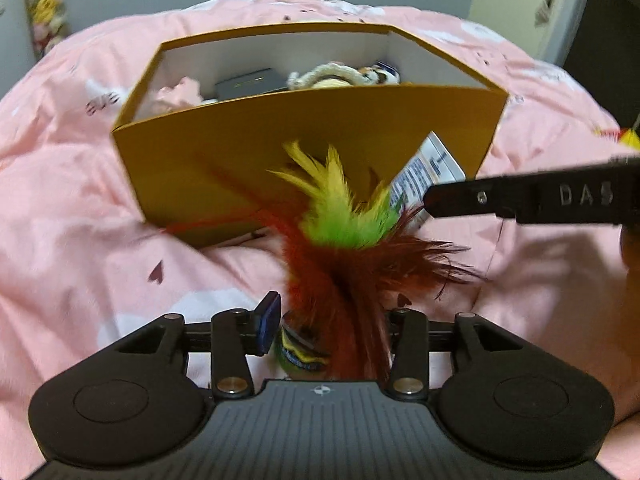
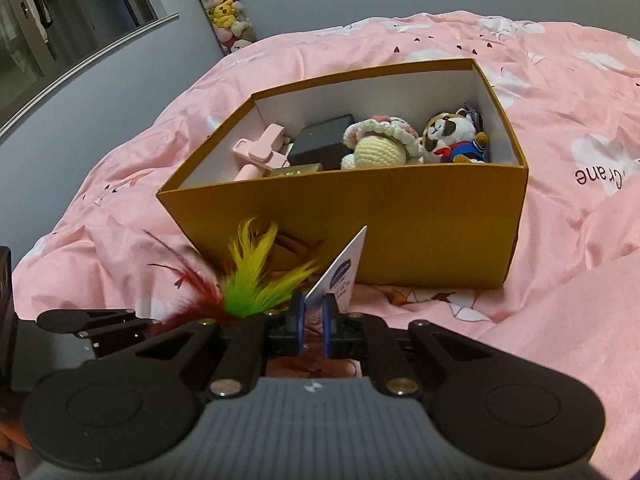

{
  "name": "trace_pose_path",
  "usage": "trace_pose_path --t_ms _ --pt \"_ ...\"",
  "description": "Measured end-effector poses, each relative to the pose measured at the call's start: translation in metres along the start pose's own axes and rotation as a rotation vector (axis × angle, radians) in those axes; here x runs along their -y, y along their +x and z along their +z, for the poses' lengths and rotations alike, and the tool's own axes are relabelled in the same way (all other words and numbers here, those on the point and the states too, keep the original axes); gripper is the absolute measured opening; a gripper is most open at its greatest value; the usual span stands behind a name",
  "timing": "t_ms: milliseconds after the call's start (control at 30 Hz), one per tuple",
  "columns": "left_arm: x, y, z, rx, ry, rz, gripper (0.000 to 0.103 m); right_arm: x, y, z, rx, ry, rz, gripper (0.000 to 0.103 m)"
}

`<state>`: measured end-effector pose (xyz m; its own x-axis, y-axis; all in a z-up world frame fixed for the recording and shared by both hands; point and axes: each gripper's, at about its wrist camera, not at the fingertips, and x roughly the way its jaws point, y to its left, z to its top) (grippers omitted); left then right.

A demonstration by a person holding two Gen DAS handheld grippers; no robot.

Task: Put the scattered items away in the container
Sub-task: 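Grasp the red-green feather toy with the left tool while the right tool grasps the Vaseline tube, then carry the feather toy with the left tool while the right tool carries the tube to the box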

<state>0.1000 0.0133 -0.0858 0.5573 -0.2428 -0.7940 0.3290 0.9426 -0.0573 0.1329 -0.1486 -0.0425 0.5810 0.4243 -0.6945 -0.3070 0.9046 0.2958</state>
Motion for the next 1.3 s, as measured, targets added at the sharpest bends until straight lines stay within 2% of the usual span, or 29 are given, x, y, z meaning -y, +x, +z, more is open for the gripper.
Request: trace_pose_path --t_ms 100,133,200,300,567,867,1100,1300 --pt "0.006 0.007 0.001 0.001 0.039 0.025 0.049 0.001 0.000 0.000 0.004 -0.004 -0.004 0.011" --pt "0.006 0.009 0.001 0.002 0.044 0.030 0.044 0.001 0.001 0.000 0.006 -0.010 -0.005 0.011" --pt "0.005 0.009 0.000 0.002 0.043 0.028 0.028 0.000 0.002 -0.001 0.007 -0.020 -0.012 0.012" --pt "0.003 0.006 -0.002 0.014 0.030 0.022 0.019 0.002 0.006 -0.002 0.004 -0.021 -0.030 0.014" --pt "-0.009 -0.014 0.000 0.067 -0.049 0.018 0.015 0.010 0.006 0.001 0.022 0.030 -0.007 0.012" --pt "-0.022 -0.061 0.016 0.171 -0.128 -0.019 0.015 -0.002 -0.024 0.004 0.076 -0.018 -0.042 0.010" --pt "-0.026 -0.091 0.039 0.244 -0.127 -0.043 0.014 -0.007 -0.057 0.017 0.142 -0.069 -0.072 0.010" --pt "-0.031 -0.100 0.075 0.300 -0.125 -0.084 0.014 -0.006 -0.082 0.043 0.197 -0.105 -0.058 0.010"
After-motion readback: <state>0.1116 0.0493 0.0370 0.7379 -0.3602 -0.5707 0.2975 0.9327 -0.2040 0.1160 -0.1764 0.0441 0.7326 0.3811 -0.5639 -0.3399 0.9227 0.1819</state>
